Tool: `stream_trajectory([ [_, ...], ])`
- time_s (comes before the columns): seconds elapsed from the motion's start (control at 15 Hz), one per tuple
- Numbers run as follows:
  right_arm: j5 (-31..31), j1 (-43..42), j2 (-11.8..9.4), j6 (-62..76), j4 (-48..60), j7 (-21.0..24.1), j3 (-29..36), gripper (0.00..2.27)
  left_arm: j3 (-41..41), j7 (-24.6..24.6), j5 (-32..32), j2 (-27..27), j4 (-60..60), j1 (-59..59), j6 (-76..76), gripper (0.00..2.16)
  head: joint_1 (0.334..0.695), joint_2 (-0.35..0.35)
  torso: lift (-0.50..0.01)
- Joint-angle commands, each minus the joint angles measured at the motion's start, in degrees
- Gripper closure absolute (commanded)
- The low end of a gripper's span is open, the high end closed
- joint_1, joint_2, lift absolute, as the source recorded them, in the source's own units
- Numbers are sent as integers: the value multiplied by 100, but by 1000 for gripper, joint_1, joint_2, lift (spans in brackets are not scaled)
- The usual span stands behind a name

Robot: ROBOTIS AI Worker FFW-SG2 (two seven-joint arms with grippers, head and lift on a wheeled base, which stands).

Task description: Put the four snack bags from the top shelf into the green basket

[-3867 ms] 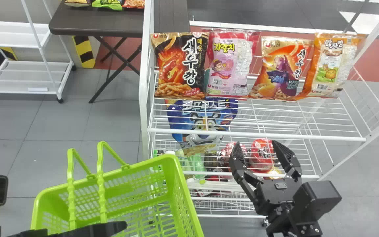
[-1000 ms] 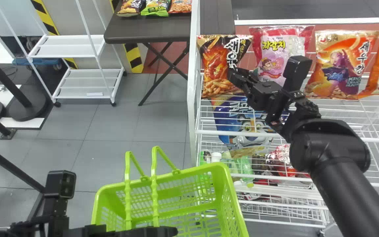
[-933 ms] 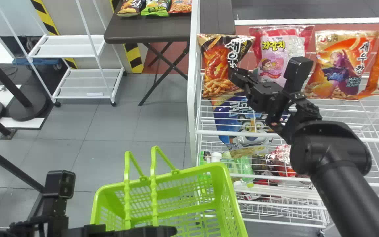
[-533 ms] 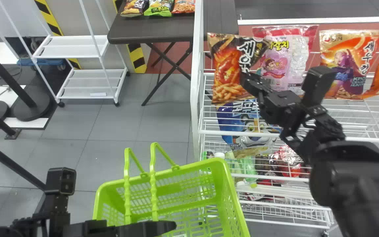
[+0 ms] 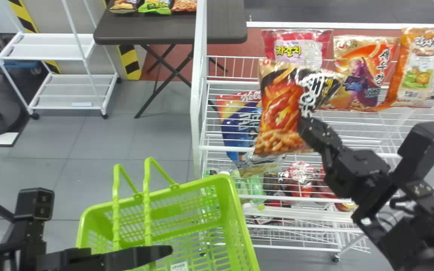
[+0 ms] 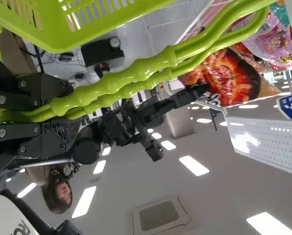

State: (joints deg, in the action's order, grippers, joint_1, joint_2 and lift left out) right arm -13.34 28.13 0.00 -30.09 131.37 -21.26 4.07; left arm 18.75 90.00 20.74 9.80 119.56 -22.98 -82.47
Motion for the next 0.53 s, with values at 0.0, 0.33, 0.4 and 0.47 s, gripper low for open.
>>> stream_trajectory([
  [0.0,-161,412,5,-1206,635,-106,14,2250,-3,57,0,-13,-46,4,7,2145,695,-31,0],
  [0.33,-582,685,5,-2893,1514,-695,-188,2250,-12,57,0,-39,-152,-4,95,2145,695,80,0],
  [0.4,-591,676,5,-3192,1576,-721,-293,2250,-21,57,0,-39,-134,-4,95,2145,695,99,0],
  [0.47,-565,641,5,-3385,1567,-721,-504,2250,-30,57,0,-39,-134,-4,95,2145,695,139,0],
])
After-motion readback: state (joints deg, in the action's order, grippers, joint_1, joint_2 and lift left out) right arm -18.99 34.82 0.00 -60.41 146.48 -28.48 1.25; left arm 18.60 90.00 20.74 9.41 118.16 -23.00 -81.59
